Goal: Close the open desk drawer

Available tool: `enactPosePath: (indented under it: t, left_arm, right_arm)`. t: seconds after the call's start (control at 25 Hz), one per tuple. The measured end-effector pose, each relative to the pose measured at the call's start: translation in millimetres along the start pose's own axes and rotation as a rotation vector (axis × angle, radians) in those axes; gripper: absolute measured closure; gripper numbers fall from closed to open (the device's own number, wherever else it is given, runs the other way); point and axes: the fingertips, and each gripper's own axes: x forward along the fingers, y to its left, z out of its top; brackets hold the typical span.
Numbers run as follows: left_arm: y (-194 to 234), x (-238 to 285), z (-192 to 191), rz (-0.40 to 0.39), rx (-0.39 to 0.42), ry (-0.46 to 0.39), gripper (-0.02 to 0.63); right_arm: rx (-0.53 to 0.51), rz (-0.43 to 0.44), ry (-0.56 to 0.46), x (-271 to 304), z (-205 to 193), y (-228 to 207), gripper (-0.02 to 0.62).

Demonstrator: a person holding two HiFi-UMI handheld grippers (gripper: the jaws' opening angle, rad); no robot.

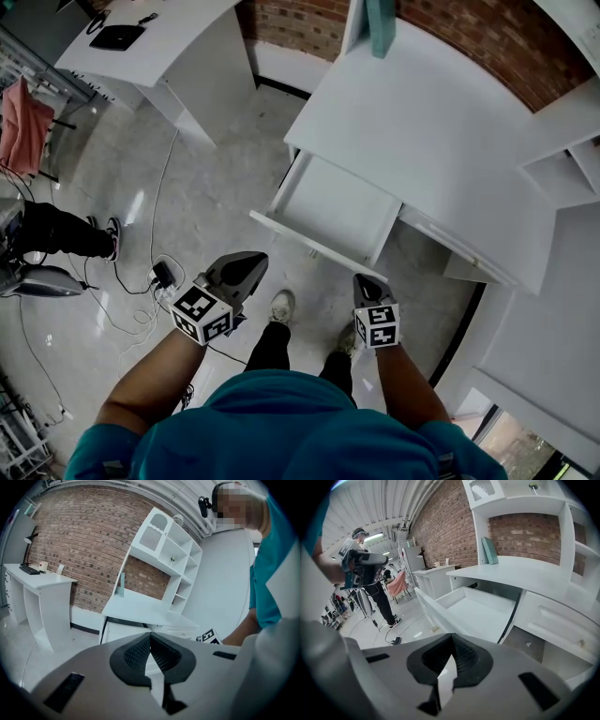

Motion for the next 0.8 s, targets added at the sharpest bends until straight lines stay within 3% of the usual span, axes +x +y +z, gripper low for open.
enactPosePath:
  t: [0.8]
  left_arm:
    - [9, 40, 8, -0.04, 0.009, 0.022, 0.591]
  right_arm:
    - [0.035, -0.065, 0.0, 24, 13, -40, 0.575]
